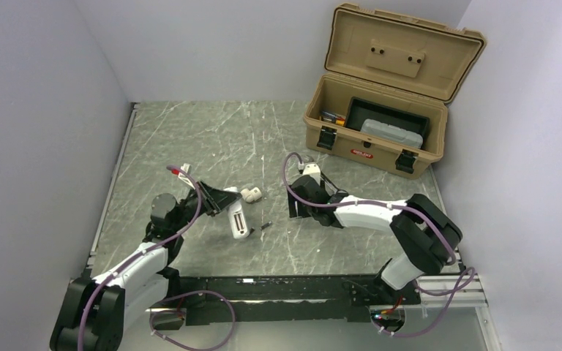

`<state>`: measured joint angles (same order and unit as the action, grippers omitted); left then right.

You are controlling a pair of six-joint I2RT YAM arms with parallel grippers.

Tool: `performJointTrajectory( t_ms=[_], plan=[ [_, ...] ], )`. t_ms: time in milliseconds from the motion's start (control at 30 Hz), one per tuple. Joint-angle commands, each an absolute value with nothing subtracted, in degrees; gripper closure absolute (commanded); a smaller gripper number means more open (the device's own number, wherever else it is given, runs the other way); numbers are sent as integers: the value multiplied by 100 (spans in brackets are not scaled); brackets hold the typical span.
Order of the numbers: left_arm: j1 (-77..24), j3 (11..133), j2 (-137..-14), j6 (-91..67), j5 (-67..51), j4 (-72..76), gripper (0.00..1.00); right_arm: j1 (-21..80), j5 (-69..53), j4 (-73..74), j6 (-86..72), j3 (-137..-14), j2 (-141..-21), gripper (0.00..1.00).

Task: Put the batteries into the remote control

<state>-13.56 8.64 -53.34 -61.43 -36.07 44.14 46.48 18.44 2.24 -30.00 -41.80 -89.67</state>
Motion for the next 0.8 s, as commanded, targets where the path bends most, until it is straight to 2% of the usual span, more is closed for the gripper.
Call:
performJointTrajectory(
  t_ms=[0, 100, 200, 267, 333, 433, 600, 767],
  plan=[
    [-1335, 955, -5318, -6291, -3516, 4962, 100, 4633, 2448, 449, -2986, -4307, -8254, 26],
    [-1336, 907, -5388, -6479, -3479, 5280, 100, 4634, 2158, 143, -2763, -4011, -7504, 24],
    [-1336, 799, -5515, -6776, -3418, 5903, 100, 4641, 670, -801, -2520, -3547, -6673, 22],
    [-1343, 715, -5645, -6960, -3316, 6513, 100, 4651, -405, -1573, -2829, -3162, -6252, 12],
    [-1353, 657, -5838, -7155, -3265, 7014, 100, 4664, -1179, -2325, -3238, -2923, -6042, 10],
    [-1449, 633, -6263, -7519, -3222, 7827, 100, 4716, -1933, -3141, -3704, -2807, -6134, 10],
    [-1874, 677, -7168, -7942, -3047, 9258, 100, 4924, -2318, -4039, -3995, -2869, -6591, 12],
    [-2112, 745, -7613, -8019, -2888, 9533, 100, 5128, -2455, -4534, -4193, -2914, -6947, 14]
  ],
)
